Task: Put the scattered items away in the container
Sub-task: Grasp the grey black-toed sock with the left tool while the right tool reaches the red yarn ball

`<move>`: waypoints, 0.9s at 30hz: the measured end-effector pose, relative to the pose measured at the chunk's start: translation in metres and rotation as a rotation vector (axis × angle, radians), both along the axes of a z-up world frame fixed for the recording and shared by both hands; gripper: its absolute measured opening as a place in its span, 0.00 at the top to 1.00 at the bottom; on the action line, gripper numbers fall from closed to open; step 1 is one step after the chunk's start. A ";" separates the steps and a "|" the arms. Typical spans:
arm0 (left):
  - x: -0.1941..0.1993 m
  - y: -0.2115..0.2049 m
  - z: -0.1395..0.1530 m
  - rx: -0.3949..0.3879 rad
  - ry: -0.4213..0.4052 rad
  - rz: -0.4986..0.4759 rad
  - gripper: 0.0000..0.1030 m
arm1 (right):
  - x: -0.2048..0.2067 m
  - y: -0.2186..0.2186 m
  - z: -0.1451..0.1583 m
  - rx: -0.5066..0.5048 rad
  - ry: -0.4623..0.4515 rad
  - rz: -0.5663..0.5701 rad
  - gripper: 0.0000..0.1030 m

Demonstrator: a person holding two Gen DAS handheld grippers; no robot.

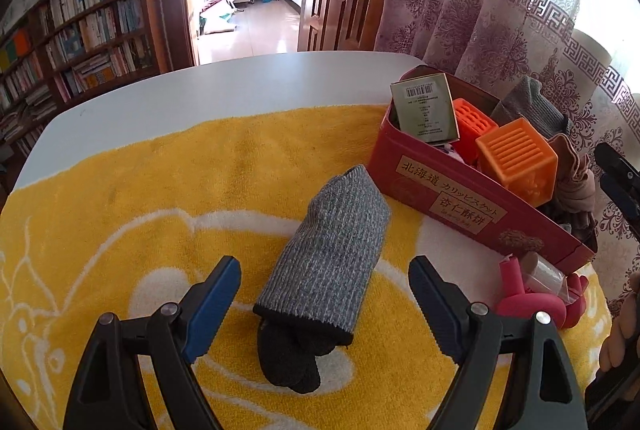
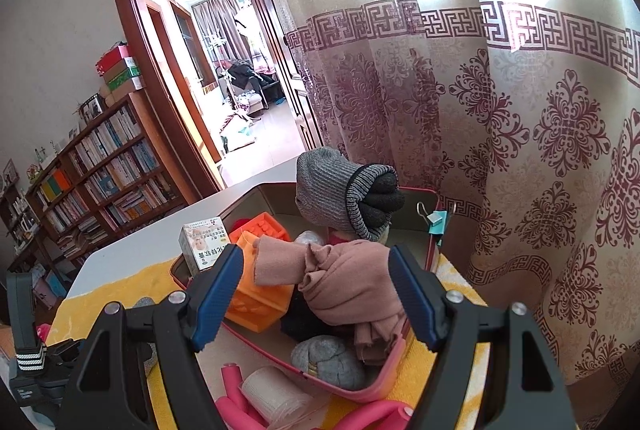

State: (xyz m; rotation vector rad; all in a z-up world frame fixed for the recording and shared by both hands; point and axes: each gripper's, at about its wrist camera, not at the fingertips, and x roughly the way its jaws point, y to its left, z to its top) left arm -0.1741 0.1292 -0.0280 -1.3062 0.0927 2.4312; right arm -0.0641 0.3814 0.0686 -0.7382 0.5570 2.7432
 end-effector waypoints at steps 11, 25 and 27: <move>-0.004 0.008 -0.010 -0.022 0.011 -0.001 0.46 | -0.002 -0.005 -0.001 -0.010 -0.004 0.031 0.24; 0.030 -0.056 0.034 0.103 0.098 0.117 0.49 | -0.002 -0.035 0.013 -0.063 0.020 0.271 0.24; 0.033 -0.061 0.033 0.103 0.099 0.119 0.49 | 0.002 -0.049 0.014 -0.059 -0.006 0.334 0.24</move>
